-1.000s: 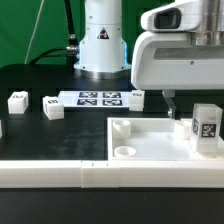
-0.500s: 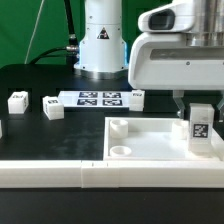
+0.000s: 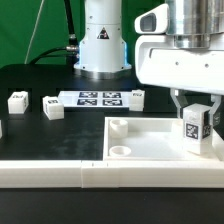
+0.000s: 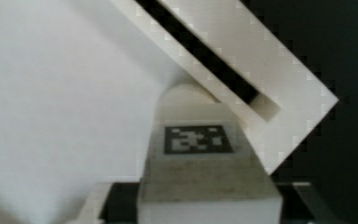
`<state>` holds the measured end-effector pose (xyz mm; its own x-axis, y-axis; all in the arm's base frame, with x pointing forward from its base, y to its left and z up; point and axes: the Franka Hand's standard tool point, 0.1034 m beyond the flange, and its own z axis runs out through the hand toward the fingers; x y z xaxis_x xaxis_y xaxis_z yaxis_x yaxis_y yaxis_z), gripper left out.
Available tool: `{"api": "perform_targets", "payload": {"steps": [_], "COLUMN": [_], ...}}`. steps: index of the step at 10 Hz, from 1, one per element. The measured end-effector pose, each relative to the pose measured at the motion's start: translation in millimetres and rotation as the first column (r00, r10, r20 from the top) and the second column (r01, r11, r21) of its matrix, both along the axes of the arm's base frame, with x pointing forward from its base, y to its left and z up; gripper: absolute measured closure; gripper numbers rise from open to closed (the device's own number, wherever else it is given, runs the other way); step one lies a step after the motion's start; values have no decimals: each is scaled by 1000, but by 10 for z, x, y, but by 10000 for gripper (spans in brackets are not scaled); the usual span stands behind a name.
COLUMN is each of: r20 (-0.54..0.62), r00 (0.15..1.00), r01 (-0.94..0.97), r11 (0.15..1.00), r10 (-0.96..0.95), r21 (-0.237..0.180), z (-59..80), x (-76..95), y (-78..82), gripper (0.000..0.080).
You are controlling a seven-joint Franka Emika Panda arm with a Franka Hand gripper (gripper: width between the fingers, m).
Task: Assemble one leg
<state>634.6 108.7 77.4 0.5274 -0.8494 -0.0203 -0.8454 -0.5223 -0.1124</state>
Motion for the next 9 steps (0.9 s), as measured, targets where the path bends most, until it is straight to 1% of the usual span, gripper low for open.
{"api": "perform_targets", "payload": {"steps": [1, 2, 3, 4, 7, 8, 9], "r20": [-13, -25, -37, -52, -81, -76, -69], "r00": [987, 961, 922, 863, 781, 803, 833], "r01": [162, 278, 386, 504, 624, 596, 552], "r11": [987, 960, 922, 862, 778, 800, 831], "r10": [-162, -277, -385, -502, -619, -591, -548], "r21": [16, 26, 38, 47, 66, 65, 65], "z": [-4, -7, -9, -9, -10, -11, -11], "x": [0, 0, 0, -1, -1, -2, -2], "y": [-2, -3, 1, 0, 2, 2, 4], "gripper": [509, 509, 509, 509, 507, 507, 340]}}
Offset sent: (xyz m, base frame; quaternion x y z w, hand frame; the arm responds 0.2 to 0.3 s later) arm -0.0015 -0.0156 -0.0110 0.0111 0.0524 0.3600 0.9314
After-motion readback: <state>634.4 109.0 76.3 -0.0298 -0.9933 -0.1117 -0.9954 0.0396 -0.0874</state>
